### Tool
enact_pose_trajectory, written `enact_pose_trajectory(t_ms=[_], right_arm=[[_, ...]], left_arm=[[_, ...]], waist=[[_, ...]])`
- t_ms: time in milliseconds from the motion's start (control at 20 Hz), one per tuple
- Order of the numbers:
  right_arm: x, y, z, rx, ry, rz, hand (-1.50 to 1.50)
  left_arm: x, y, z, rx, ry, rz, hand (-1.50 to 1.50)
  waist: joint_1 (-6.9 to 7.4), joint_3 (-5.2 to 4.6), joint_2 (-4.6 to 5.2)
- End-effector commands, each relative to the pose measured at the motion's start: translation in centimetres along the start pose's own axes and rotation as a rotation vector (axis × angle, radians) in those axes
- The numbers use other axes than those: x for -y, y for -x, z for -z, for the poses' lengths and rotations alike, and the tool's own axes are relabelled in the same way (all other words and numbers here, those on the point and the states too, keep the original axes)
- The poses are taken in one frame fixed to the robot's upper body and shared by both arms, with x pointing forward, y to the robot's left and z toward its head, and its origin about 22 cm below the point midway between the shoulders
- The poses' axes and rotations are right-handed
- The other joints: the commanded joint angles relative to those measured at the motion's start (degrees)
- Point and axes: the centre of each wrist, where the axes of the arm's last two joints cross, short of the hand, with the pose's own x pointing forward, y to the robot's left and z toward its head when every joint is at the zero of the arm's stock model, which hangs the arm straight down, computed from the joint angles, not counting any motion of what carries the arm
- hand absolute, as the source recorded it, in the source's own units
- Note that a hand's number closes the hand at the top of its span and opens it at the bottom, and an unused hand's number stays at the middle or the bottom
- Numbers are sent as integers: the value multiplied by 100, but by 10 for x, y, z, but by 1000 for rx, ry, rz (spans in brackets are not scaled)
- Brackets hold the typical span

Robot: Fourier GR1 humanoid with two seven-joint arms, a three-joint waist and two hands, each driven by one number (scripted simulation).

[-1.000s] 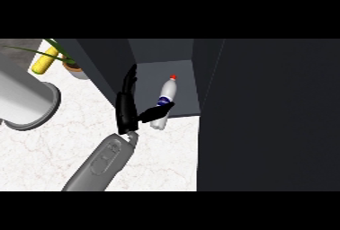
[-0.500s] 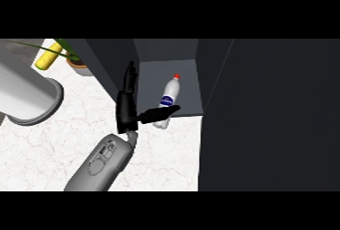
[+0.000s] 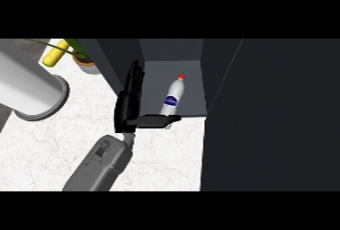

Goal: Pick up the bottled water, place it into the cabinet and close the cabinet

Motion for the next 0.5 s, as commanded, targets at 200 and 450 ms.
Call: enact_pose_trajectory(t_ms=[200,450], right_arm=[[0,-21,0,6,30,-8,-150],[-12,-19,-22,-26,34,2,-150]], left_arm=[[-40,-30,32,131,50,-45,-150],[-39,-48,9,114,74,-86,-150]], waist=[[117,11,10],[146,14,-22]])
